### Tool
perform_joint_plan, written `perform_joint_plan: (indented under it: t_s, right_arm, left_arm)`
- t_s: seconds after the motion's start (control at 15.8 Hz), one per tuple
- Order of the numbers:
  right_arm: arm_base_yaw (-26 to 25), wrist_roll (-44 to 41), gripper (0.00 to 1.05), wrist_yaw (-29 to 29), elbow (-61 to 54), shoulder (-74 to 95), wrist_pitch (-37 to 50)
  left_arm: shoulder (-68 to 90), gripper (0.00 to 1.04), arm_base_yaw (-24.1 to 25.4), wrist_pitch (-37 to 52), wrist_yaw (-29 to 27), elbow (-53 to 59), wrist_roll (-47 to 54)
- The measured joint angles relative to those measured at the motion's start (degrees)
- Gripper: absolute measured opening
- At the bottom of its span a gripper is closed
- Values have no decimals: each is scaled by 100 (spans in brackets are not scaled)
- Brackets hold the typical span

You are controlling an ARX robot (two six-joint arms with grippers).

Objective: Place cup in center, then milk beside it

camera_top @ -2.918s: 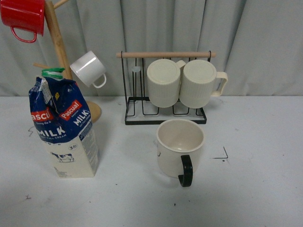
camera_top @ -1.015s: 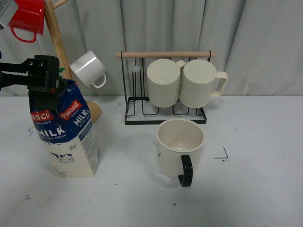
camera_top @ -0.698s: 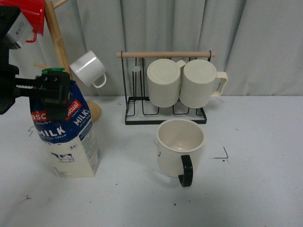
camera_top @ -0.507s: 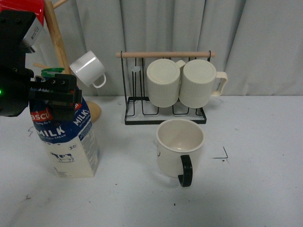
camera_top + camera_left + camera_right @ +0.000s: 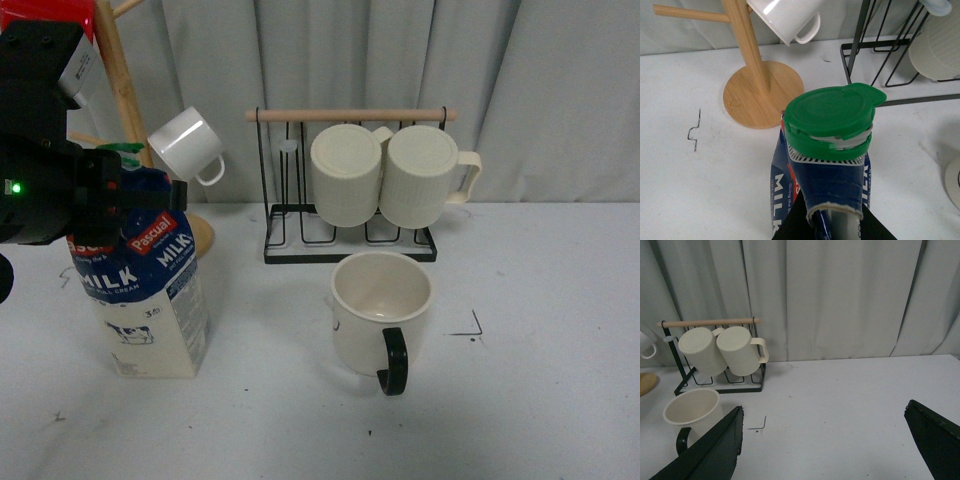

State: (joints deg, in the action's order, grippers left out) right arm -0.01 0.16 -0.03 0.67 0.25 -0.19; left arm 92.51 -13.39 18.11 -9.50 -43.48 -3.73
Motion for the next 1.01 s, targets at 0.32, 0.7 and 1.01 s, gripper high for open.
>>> perform_joint_plan:
  t_s: [0.32, 0.7, 1.01]
  right_arm:
    - [0, 0, 98, 0, 0, 0, 0]
    - [0, 0, 98, 0, 2, 0, 0]
    - [0, 0, 98, 0, 0, 0, 0]
  left_arm:
    - [-208, 4, -916, -251, -289, -66, -227]
    - [216, 4, -1305, 149, -938, -249, -496]
    - [380, 4, -1585, 299, -1176, -280, -553]
